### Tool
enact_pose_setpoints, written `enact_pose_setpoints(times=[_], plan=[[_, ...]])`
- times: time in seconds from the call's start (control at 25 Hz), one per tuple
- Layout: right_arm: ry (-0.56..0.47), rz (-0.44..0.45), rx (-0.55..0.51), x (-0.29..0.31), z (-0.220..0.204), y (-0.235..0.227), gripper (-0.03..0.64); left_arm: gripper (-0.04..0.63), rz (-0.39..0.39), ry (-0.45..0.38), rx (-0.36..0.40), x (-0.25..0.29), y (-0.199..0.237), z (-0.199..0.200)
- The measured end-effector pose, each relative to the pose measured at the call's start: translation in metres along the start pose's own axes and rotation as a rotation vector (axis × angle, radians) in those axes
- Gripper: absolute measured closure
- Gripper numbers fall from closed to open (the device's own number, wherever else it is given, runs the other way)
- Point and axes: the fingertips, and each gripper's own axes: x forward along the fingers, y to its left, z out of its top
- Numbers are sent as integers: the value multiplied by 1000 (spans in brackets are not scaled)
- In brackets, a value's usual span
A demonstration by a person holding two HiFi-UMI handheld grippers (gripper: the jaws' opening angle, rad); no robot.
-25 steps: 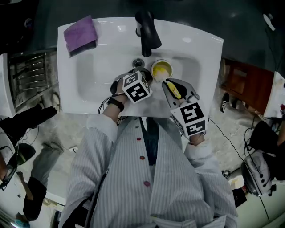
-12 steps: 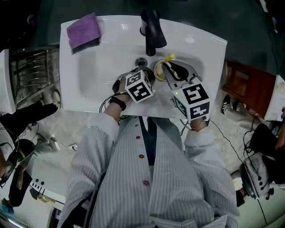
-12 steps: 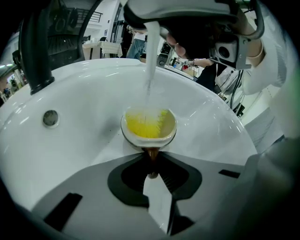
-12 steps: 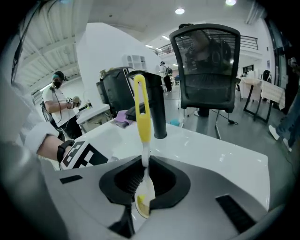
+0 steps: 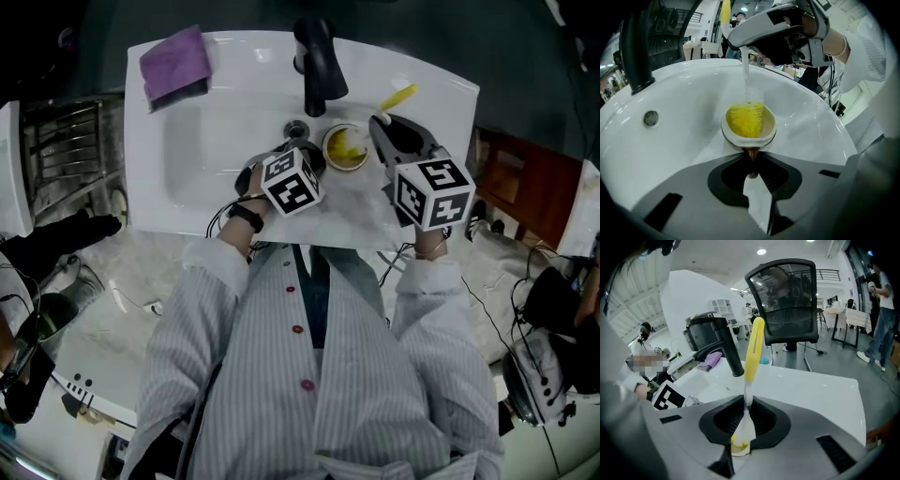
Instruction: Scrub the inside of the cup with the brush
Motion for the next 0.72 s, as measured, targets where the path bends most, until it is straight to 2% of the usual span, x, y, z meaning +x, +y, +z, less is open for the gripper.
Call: enact_pose_setpoints(times=[0.24, 0.4, 0.72], plan=[[-4, -23, 83, -27, -23, -17, 558, 526, 6, 3, -4, -1, 0, -2], [7, -17, 99, -45, -42, -11, 560, 526, 8, 7, -7, -2, 0, -2], [85, 26, -39, -57, -68, 45, 561, 526, 13, 20, -14, -1, 0, -2]])
